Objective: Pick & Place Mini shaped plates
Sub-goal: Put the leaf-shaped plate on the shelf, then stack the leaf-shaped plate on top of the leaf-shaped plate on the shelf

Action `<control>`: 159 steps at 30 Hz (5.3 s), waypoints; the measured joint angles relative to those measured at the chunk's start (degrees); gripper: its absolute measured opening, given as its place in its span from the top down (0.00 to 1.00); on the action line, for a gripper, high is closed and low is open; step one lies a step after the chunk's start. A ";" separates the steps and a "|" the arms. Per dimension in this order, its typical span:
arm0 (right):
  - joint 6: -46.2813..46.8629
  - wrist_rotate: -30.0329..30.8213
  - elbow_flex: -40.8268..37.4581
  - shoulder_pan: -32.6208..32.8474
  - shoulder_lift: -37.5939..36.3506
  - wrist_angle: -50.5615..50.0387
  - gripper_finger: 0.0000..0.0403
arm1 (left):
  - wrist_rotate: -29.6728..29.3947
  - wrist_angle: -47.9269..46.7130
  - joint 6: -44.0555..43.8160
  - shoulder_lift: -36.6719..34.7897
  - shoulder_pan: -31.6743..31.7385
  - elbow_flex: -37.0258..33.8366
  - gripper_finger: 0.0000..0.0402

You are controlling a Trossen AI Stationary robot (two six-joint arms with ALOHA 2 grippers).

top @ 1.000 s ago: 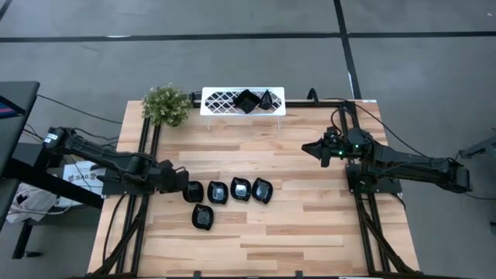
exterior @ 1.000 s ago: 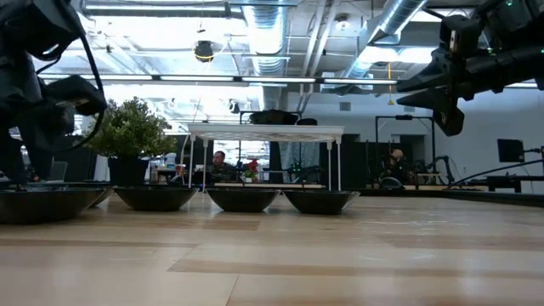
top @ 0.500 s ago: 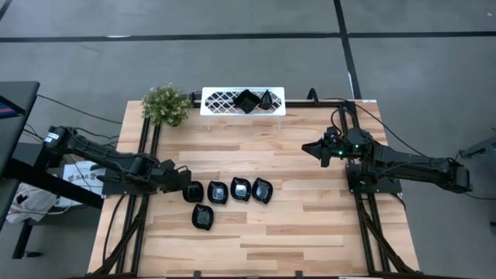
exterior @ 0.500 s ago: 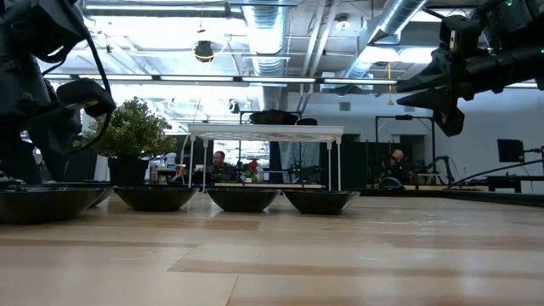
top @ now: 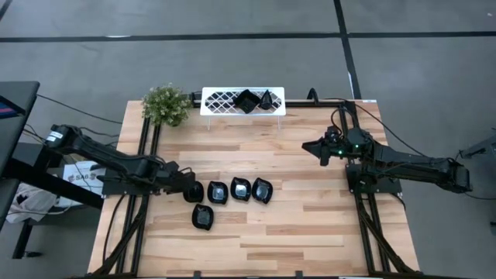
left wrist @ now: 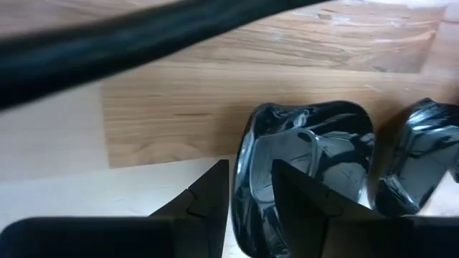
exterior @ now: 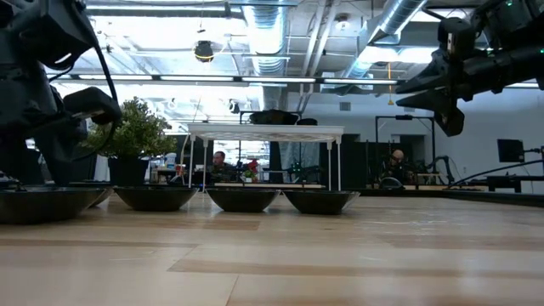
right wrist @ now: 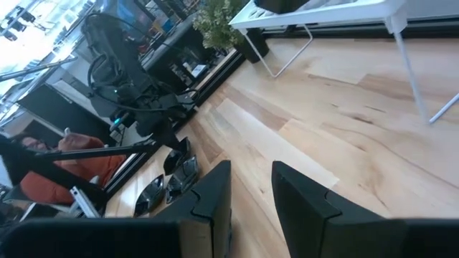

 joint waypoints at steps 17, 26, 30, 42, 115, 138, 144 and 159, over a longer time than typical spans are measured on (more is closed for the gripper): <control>0.00 0.59 0.00 -0.02 0.00 0.00 0.76 | -1.06 0.30 0.02 1.70 0.00 -0.02 0.82; 0.00 0.59 0.01 -0.01 0.00 0.00 0.76 | -1.09 0.37 0.29 1.65 0.00 0.05 0.98; 0.00 0.58 0.00 -0.02 0.00 0.00 0.76 | -0.39 0.11 1.36 0.07 0.00 0.05 0.98; -0.02 0.57 0.00 -0.02 0.00 0.00 0.76 | -6.57 0.13 4.47 -15.42 -0.02 0.03 0.98; -0.02 0.81 0.00 -0.01 0.00 -0.03 0.76 | 22.31 -2.65 77.44 33.54 69.48 52.42 0.99; 0.00 0.81 0.00 -0.02 0.01 -0.02 0.76 | 21.21 -2.47 78.22 33.54 69.24 52.42 0.88; 0.50 0.79 0.00 0.00 0.00 -0.02 0.76 | 21.22 -2.47 80.11 33.54 69.26 52.42 0.81; 0.47 0.79 0.01 -0.01 0.00 -0.02 0.76 | 22.96 -5.67 79.09 25.08 68.47 52.41 0.65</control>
